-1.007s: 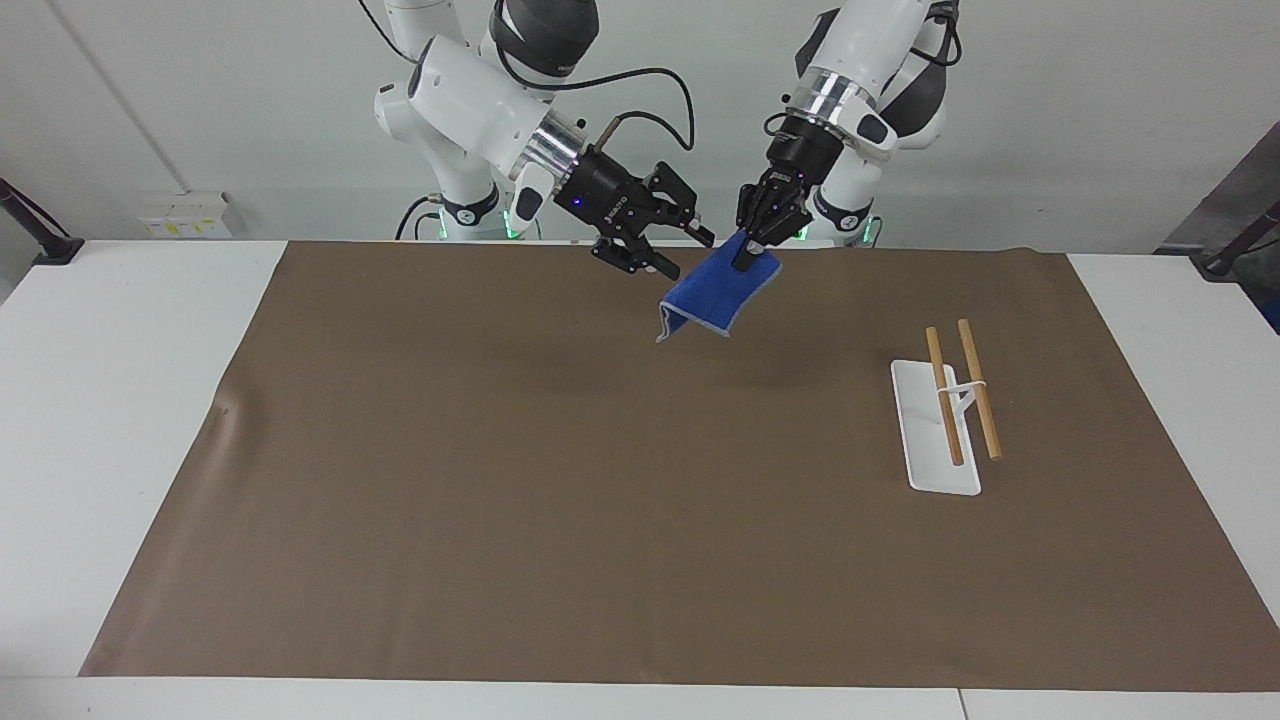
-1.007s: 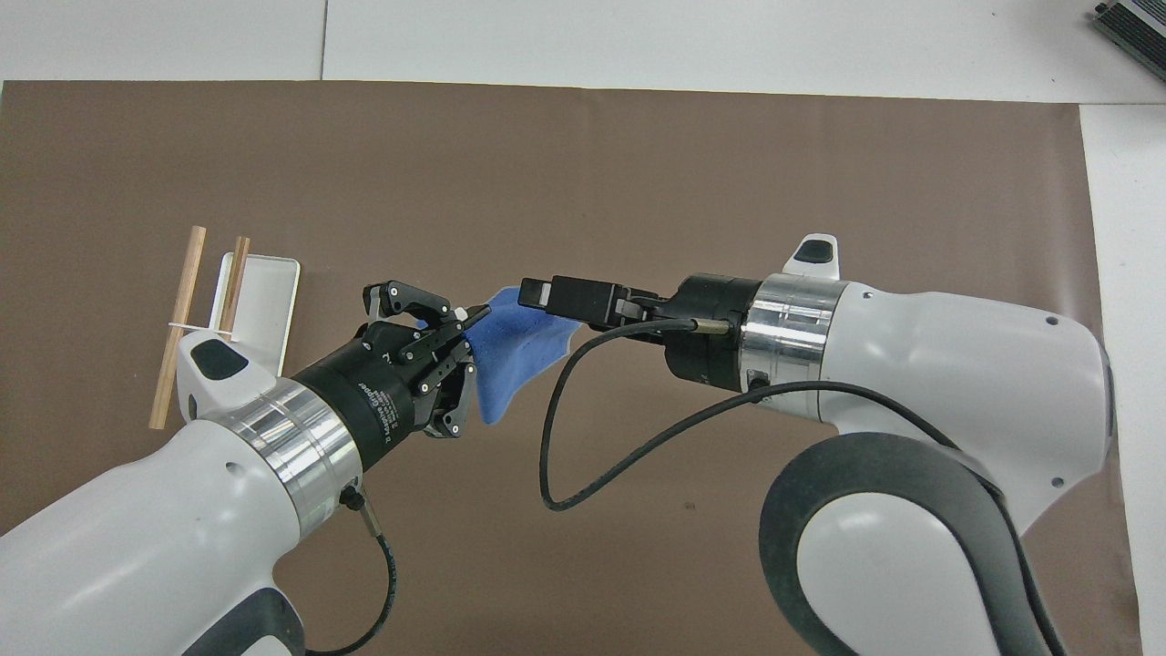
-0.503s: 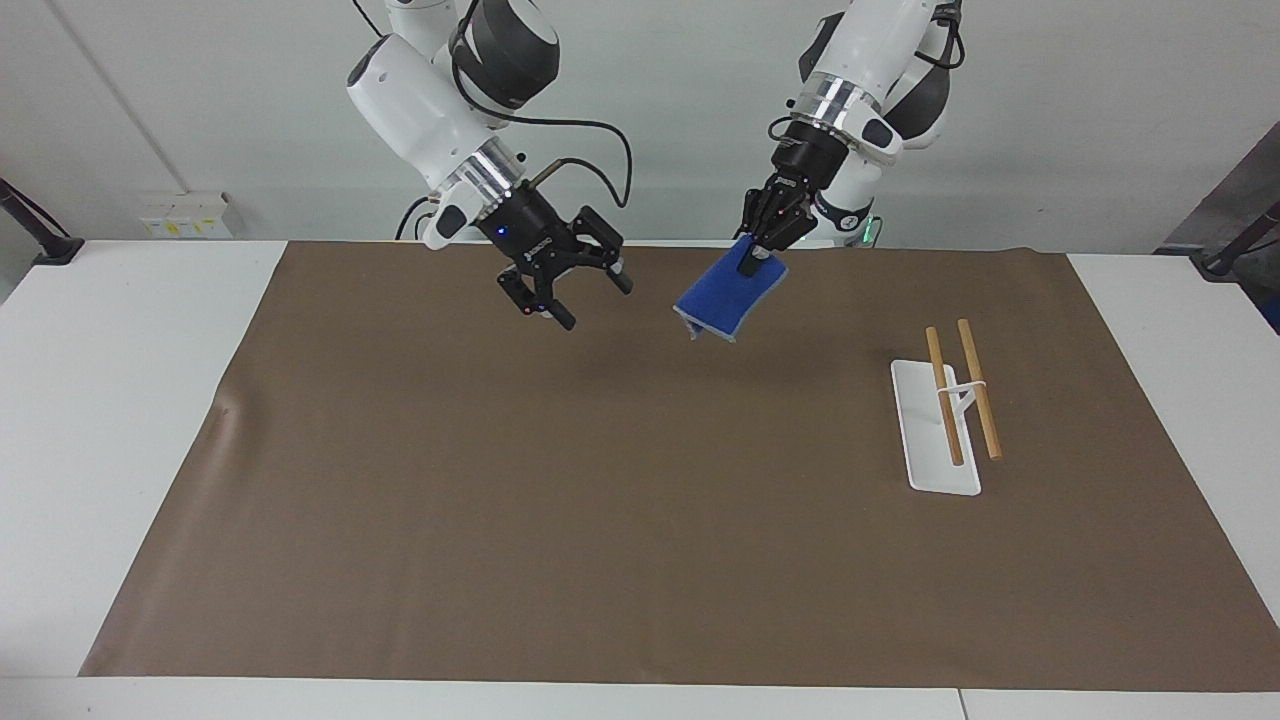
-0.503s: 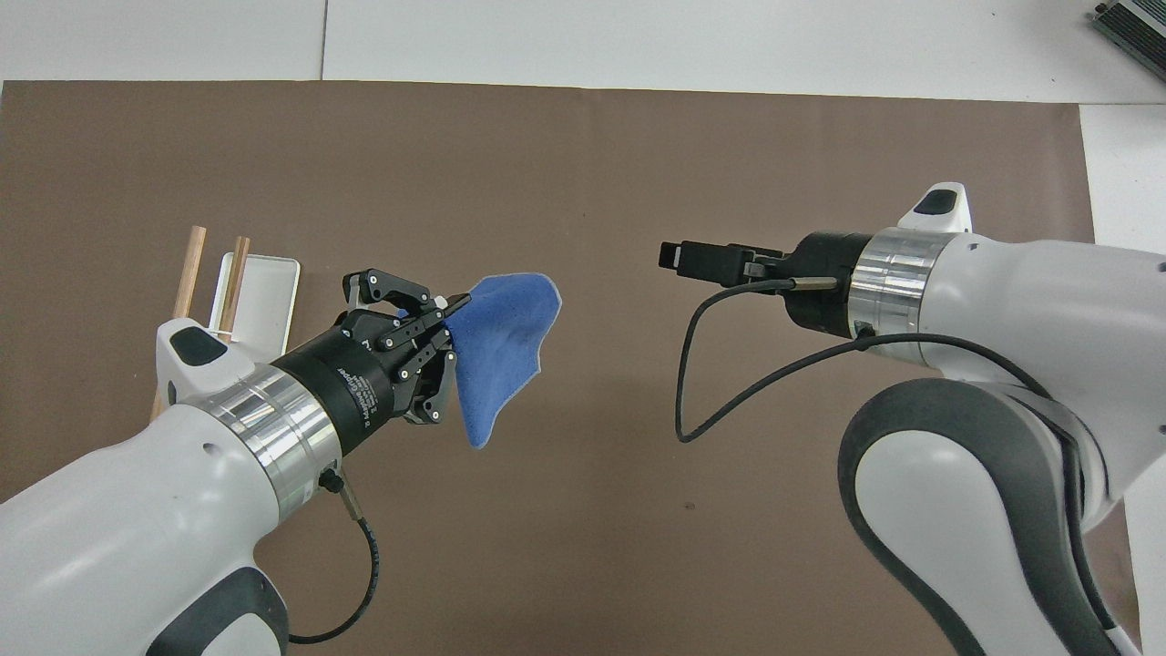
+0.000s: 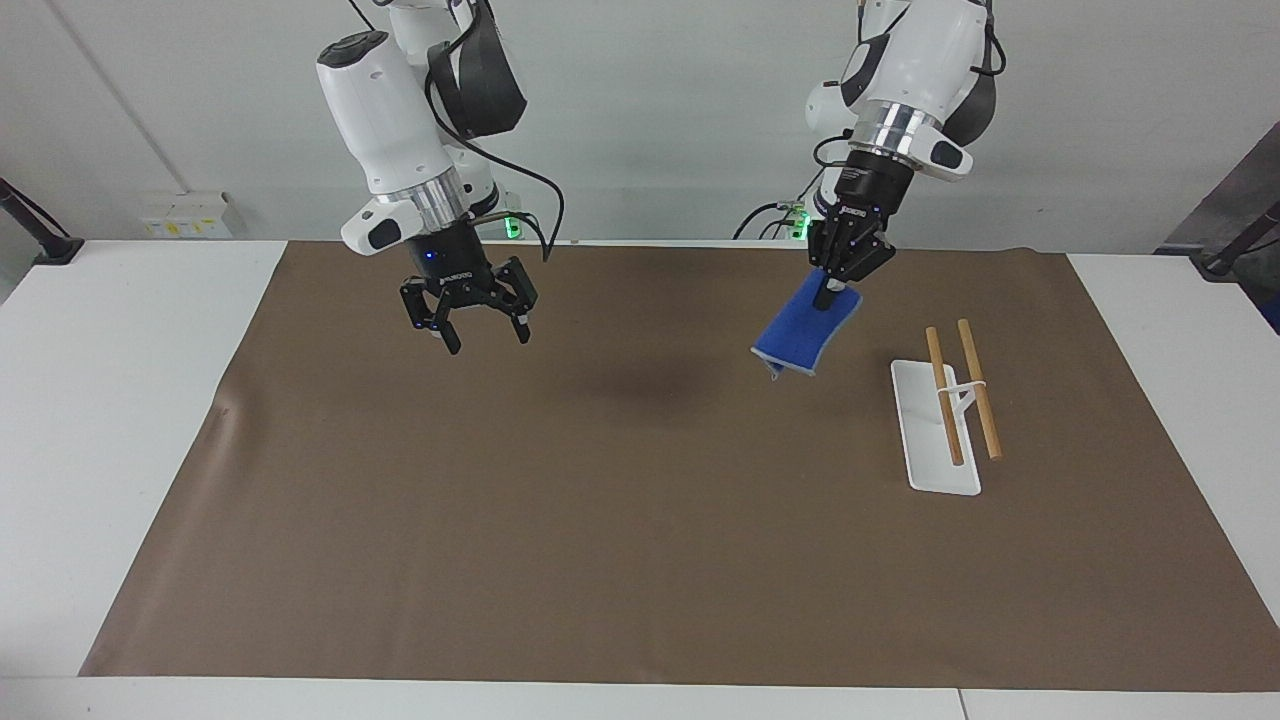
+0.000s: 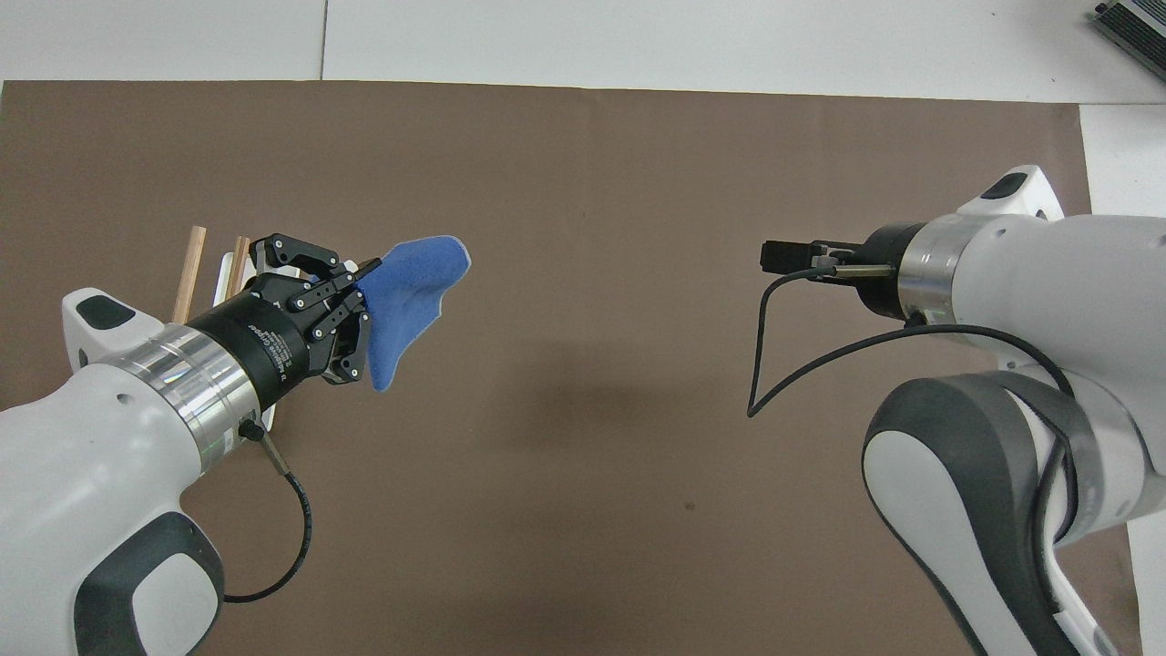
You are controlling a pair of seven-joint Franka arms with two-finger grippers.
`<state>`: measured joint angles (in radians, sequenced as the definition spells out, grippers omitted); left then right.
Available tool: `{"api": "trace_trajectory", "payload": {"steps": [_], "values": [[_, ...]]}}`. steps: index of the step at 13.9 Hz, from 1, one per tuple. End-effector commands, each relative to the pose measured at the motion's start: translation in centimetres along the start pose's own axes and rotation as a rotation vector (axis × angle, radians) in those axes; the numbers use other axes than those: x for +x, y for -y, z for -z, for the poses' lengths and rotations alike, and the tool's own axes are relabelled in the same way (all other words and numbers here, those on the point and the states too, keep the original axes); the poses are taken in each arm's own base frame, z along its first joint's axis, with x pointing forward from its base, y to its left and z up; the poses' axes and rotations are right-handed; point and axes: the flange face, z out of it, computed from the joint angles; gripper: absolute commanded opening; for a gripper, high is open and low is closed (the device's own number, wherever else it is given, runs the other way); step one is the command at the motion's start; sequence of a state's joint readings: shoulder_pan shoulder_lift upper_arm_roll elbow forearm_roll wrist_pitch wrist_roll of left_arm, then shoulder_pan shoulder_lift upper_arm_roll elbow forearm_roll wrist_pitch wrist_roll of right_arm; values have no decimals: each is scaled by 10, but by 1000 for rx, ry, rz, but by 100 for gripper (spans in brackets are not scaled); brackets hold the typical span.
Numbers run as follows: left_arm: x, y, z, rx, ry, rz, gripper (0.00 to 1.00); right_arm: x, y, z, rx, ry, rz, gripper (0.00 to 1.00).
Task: Right arm passes towel to left arm to hang
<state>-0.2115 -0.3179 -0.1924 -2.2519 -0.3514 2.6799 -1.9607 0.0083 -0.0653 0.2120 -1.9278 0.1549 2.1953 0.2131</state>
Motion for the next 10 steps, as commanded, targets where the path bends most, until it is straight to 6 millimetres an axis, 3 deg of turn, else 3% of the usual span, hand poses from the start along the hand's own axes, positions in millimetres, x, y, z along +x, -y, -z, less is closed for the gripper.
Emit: {"api": "trace_trajectory", "payload": {"steps": [1, 4, 6, 8, 10], "values": [[29, -9, 3, -37, -49, 13, 0, 8, -3, 14, -162, 14, -5, 100], [63, -15, 4, -58, -93, 63, 0, 19, -10, 52, -211, 40, -32, 100], [75, -21, 6, -67, -109, 83, 0, 28, -31, 82, -230, 62, -80, 100], [95, -28, 8, -80, -135, 114, 0, 34, -53, 96, -252, 99, -112, 100], [109, -34, 11, -91, -153, 139, 0, 37, -76, 123, -263, 137, -105, 100]]}}
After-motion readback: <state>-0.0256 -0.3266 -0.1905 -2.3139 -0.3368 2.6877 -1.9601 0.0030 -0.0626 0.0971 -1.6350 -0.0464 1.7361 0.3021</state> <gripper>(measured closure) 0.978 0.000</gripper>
